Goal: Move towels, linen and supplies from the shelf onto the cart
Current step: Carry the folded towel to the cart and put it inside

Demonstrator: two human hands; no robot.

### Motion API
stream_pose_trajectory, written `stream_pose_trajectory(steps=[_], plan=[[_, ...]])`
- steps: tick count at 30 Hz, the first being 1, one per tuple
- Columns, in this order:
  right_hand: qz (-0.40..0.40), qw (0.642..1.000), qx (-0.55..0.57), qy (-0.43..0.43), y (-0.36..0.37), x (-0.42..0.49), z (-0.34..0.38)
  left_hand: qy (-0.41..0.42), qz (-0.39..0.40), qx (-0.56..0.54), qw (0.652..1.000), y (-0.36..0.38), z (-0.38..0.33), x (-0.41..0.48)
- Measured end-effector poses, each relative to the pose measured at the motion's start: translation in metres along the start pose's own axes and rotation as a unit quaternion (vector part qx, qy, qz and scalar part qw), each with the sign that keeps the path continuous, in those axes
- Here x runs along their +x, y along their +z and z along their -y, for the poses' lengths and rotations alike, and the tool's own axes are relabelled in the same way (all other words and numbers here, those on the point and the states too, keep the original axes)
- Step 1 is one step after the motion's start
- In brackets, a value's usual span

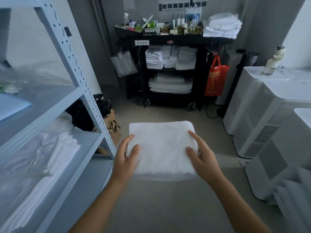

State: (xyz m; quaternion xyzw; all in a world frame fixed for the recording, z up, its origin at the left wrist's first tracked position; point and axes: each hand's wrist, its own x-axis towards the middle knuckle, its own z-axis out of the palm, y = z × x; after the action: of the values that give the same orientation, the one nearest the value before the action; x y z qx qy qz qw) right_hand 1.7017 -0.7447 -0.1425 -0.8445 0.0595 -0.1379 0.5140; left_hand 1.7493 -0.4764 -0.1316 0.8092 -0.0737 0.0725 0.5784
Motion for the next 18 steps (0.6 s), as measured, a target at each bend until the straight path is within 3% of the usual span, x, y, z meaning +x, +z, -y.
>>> stream_pose_trajectory(steps=[10,18], plan=[[-0.001,1.000,0.006,0.006,0.068,0.240,-0.039,-0.002,-0.001,-0.025,1.000,0.034,0.070,0.239],[-0.061,0.997,0.029,0.038,0.077,0.419,-0.043,0.020,0.068,-0.044,0.997,0.075,0.069,0.459]])
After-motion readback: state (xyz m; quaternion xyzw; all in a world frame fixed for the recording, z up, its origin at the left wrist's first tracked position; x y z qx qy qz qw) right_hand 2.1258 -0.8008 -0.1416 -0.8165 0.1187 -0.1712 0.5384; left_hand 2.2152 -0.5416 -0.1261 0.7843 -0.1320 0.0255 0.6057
